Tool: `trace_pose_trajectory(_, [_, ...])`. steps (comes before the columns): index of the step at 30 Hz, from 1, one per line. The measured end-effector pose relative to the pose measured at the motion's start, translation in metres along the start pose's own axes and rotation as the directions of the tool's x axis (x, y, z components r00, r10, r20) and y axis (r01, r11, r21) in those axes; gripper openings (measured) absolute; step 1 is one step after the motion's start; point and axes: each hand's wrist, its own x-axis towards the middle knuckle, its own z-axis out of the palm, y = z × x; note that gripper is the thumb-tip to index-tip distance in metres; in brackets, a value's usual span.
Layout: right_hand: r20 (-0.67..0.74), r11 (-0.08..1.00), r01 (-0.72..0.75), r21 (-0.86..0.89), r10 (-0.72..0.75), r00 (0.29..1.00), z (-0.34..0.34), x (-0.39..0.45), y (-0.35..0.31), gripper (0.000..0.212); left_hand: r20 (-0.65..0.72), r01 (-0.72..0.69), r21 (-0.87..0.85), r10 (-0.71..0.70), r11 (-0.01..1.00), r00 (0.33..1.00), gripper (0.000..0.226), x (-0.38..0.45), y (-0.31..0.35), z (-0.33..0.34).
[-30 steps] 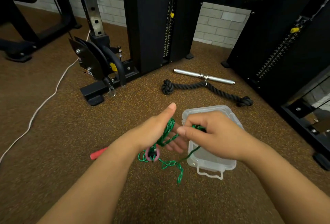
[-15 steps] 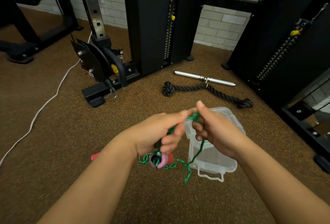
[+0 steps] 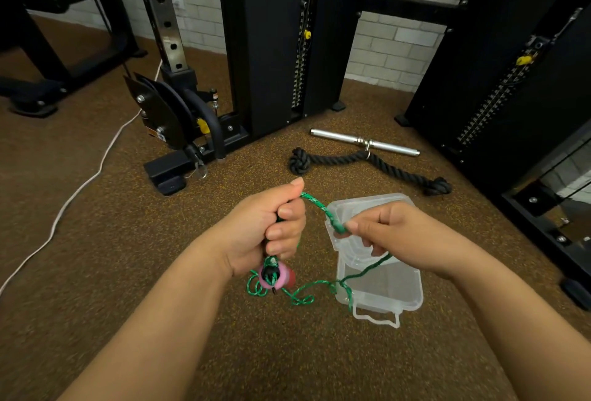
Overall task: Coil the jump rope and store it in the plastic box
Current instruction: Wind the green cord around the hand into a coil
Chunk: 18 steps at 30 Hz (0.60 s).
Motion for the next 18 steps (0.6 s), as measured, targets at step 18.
trace_pose_trajectory(18, [0.047,0.92,0.205,0.334,-0.233,0.971,0.036,0.011,0.0,0.053,0.144,0.064,-0.005,-0.063,0.998,0.988,0.049,0.003,-0.006,0.007])
